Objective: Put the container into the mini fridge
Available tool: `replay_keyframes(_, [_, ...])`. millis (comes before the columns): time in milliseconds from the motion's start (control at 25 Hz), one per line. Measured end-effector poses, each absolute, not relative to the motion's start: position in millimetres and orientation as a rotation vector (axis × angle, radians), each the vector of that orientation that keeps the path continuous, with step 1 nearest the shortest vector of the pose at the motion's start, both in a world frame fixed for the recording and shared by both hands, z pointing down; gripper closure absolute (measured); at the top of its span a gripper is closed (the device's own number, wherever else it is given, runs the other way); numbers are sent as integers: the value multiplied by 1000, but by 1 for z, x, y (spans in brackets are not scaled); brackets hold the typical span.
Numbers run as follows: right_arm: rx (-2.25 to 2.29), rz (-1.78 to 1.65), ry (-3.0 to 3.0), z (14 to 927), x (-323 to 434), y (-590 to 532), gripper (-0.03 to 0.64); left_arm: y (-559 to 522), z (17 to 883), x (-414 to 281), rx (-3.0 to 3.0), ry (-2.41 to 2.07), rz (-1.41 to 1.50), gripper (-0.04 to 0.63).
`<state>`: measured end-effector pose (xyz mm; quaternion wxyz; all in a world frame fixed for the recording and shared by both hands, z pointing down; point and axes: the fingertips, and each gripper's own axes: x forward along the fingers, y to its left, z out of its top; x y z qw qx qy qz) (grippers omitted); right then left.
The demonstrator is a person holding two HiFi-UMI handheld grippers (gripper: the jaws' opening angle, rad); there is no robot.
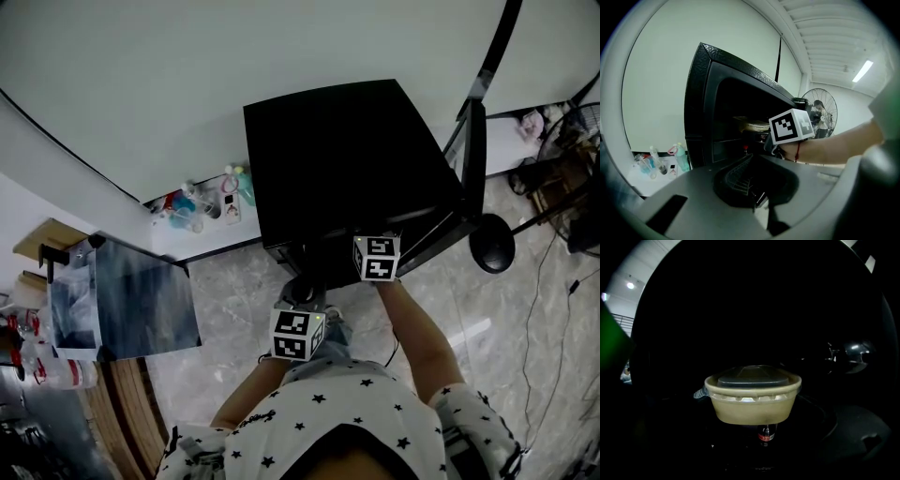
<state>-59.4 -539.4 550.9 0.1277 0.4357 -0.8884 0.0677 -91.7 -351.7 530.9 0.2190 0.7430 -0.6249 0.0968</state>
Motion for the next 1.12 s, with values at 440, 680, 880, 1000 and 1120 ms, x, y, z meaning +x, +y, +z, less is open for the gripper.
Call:
replay_keyframes(440, [1256,188,-2618,551,-65,-543,107,-344,536,-93,2041,-1734,272,583])
replay_keyframes(680, [1263,215,-2624,550,-57,-535,106,-338,533,-88,2051,-1736,263,583])
replay_keyframes(880, [1250,235,-2616,555,-49,-519,106,-330,532,-84,2059,-1738,255,583])
replay_keyframes(1000, [1241,226,-2610,556,-43,-505,107,-322,534,-82,2060,-1735,258,583])
replay_keyframes(1120, [1240,204,-2605,556,-36,-488,107,-311,536,-80,2060,-1736,255,583])
